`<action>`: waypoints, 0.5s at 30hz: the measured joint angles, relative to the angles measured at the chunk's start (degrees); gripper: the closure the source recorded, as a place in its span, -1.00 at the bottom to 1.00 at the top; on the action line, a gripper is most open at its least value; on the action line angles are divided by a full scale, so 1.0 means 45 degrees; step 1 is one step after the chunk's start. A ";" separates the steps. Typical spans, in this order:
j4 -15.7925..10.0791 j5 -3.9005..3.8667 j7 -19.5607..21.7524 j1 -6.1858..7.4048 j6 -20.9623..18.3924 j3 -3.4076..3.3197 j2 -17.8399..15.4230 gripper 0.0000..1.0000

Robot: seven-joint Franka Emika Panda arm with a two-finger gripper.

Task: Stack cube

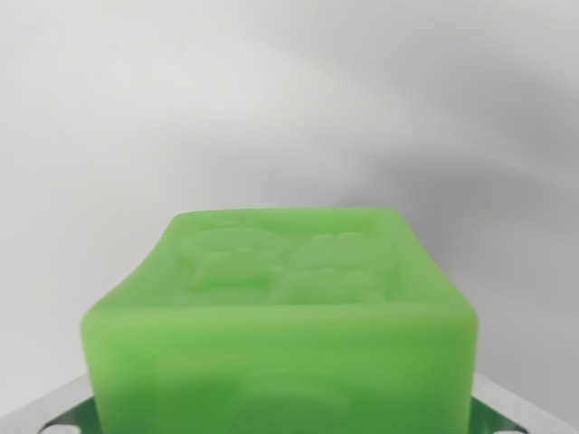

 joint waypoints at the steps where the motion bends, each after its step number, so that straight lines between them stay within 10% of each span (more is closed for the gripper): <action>1: -0.0048 0.0017 0.0060 -0.0008 -0.0016 -0.0024 -0.0063 1.00; 15: -0.0626 0.0140 0.0917 -0.0152 -0.0219 -0.0290 -0.0854 1.00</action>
